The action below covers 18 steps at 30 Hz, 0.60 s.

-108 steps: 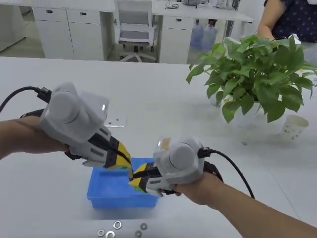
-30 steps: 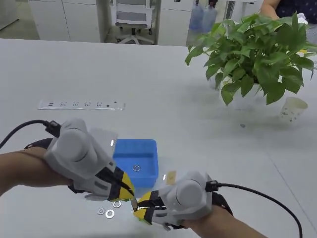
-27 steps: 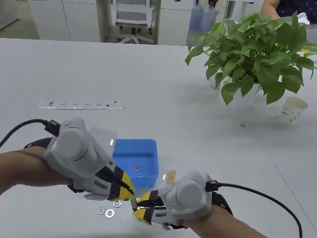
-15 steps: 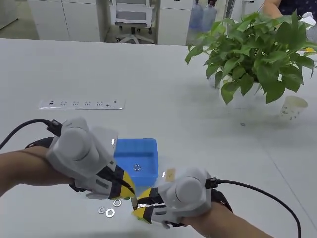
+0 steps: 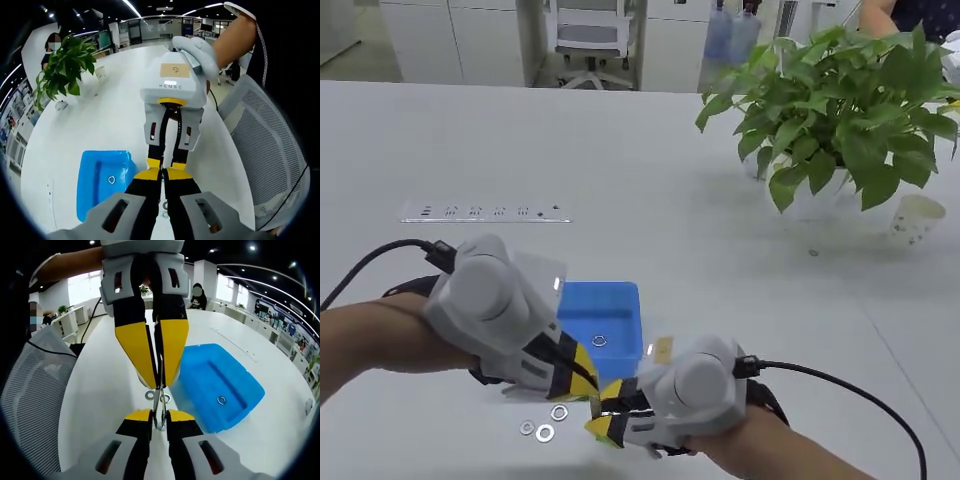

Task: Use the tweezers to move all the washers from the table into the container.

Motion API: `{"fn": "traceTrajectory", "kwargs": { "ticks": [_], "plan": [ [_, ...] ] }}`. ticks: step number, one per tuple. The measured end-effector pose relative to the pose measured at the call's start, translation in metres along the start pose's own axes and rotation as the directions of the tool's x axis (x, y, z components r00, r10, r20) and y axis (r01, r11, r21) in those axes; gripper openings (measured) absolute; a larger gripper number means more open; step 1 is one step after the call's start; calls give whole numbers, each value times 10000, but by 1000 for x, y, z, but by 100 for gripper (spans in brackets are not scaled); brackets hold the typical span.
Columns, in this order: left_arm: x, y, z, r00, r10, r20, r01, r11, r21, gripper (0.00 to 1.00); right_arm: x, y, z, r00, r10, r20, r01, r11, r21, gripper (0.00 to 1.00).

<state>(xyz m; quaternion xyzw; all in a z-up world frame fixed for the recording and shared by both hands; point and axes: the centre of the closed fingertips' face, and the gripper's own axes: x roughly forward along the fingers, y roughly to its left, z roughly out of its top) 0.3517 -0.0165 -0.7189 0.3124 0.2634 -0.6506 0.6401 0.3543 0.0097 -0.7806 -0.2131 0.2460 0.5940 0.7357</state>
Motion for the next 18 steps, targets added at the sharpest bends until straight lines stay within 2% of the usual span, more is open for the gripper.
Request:
{"fn": "traceTrajectory", "kwargs": {
  "ticks": [11,18],
  "plan": [
    [1,-1,1,9999,-108,-39,108,9999,47,6,-1,0,-1,10000,36,13,-36,9996,297,10],
    [2,-2,2,9999,-127,-90,128,9999,95,6,-1,1,-1,9999,79,-74,-78,9997,232,10]
  ]
}}
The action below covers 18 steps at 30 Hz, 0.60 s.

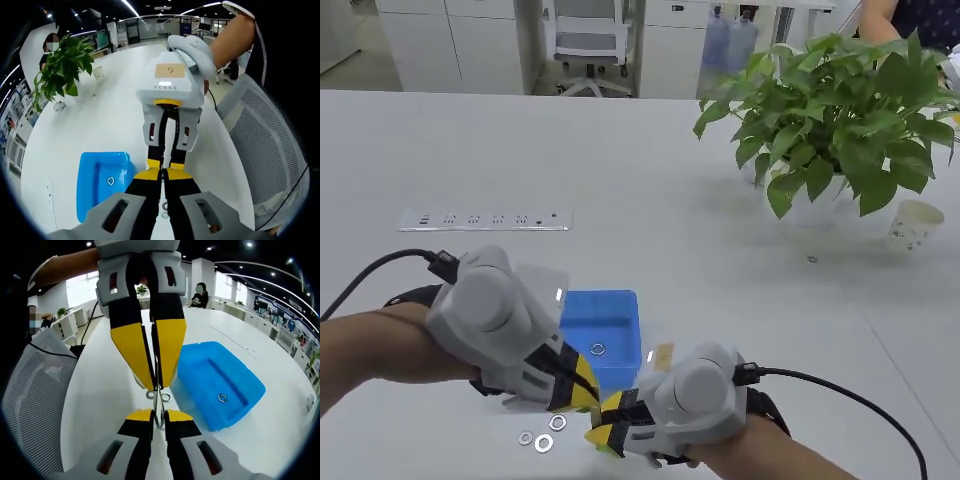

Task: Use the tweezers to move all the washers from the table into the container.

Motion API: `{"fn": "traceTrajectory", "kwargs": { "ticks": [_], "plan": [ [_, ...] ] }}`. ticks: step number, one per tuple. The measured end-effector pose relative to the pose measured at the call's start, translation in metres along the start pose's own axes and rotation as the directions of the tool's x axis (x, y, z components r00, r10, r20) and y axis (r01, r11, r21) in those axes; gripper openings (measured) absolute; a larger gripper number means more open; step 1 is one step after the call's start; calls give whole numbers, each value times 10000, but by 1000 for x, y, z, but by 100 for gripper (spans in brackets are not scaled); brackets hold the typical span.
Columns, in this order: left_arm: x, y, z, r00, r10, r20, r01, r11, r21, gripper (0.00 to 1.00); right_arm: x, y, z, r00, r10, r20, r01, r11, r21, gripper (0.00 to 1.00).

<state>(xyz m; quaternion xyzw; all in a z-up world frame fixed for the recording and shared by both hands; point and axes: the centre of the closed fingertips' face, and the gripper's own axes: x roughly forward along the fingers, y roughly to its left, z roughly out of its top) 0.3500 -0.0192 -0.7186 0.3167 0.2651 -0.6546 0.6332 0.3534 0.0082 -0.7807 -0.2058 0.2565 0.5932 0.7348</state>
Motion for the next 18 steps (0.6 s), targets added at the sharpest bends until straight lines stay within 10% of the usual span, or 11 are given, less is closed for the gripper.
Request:
{"fn": "traceTrajectory", "kwargs": {
  "ticks": [18],
  "plan": [
    [-17,-4,7,9998,23,216,-21,9999,-104,6,-9,5,16,10000,38,9,-38,9984,-561,10]
  ]
}}
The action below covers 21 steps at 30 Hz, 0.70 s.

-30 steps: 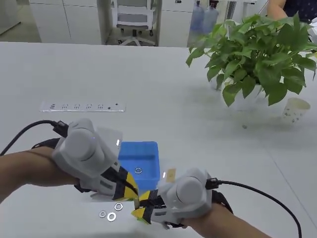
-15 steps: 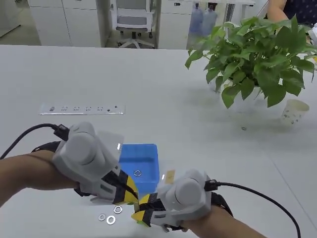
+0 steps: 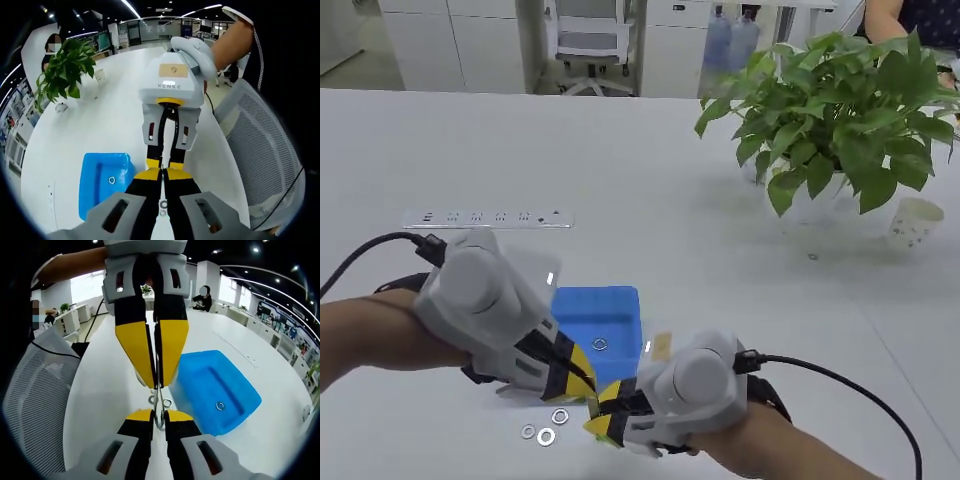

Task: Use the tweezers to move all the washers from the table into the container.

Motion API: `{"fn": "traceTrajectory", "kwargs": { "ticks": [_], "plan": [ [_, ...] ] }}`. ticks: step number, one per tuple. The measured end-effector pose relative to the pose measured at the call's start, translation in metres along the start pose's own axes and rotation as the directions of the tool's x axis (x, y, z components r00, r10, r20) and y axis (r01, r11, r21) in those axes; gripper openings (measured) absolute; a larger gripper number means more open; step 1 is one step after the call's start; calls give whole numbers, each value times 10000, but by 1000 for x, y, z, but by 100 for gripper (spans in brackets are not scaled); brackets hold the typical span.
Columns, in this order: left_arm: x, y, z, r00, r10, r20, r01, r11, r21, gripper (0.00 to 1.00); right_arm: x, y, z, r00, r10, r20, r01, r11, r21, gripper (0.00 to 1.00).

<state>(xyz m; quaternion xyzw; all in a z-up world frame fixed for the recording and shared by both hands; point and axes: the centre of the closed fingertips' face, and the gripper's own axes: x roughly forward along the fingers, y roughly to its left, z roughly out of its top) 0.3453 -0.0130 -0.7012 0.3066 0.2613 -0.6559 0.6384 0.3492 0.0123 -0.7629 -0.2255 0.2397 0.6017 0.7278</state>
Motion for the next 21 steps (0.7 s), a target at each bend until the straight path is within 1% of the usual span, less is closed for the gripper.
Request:
{"fn": "traceTrajectory", "kwargs": {
  "ticks": [1,6,10,16,21],
  "plan": [
    [-2,0,1,10000,-3,24,3,10000,-24,6,-1,0,2,10000,2,-2,-2,9999,-102,10],
    [-11,2,8,9999,90,47,-90,10000,-37,6,-6,-3,11,9999,-99,55,100,9999,-125,10],
    [-17,4,13,9998,158,96,-158,9999,-7,6,-10,-6,18,9999,-152,-66,150,9996,-218,10],
    [-30,11,22,9995,288,96,-289,9995,90,6,-16,-14,32,9997,-242,-40,241,9991,-341,10],
    [-35,18,25,9993,381,56,-382,9991,171,6,-18,-21,39,9998,-189,-100,184,9986,-501,10]
  ]
}}
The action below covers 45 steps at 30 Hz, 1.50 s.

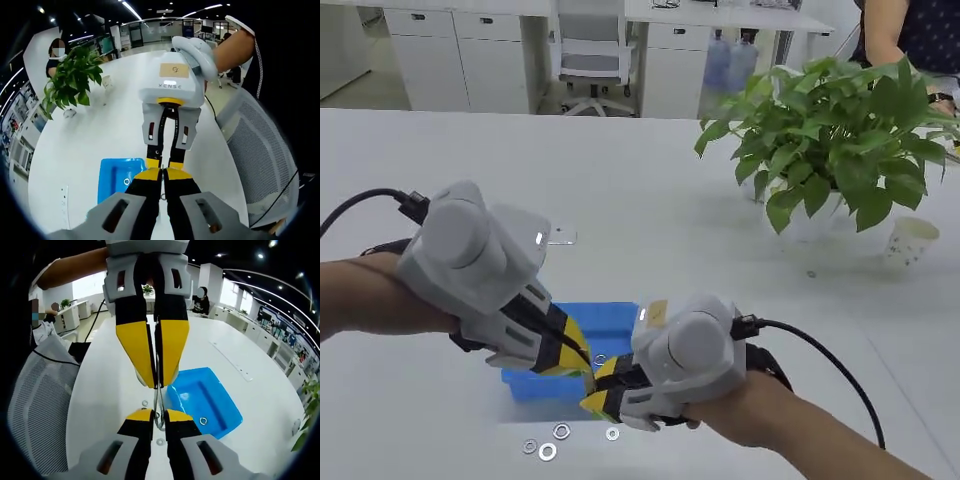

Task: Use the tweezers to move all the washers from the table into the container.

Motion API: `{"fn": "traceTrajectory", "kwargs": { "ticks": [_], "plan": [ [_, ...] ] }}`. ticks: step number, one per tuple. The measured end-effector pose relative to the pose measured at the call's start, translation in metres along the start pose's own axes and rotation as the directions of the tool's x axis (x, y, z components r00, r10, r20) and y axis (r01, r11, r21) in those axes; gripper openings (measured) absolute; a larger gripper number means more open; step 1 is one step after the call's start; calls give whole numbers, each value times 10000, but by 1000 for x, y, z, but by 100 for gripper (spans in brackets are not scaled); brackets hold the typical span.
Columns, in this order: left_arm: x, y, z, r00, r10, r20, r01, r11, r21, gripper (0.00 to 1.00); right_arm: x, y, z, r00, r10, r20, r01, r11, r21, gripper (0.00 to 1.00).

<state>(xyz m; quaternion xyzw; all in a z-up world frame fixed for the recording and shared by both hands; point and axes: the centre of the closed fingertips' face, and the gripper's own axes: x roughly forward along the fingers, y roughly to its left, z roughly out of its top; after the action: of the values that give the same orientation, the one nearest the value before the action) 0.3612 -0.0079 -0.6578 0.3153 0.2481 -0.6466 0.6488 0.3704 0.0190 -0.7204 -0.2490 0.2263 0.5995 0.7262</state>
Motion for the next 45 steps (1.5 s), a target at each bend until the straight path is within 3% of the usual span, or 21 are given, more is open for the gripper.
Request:
{"fn": "traceTrajectory", "kwargs": {
  "ticks": [13,21,31,45],
  "plan": [
    [-9,27,3,9993,368,-100,-365,9990,267,6,1,-29,11,9998,-180,113,180,9998,8,10],
    [-9,41,1,9989,357,-308,-345,9987,386,6,6,-44,13,9990,-318,305,313,9993,188,10],
    [-2,57,-12,9975,417,-563,-389,9979,511,6,20,-59,8,9983,-438,383,431,9989,196,10],
    [12,68,-36,9968,394,-692,-375,9989,287,6,43,-67,-7,9993,-266,260,254,9986,459,10]
  ]
}}
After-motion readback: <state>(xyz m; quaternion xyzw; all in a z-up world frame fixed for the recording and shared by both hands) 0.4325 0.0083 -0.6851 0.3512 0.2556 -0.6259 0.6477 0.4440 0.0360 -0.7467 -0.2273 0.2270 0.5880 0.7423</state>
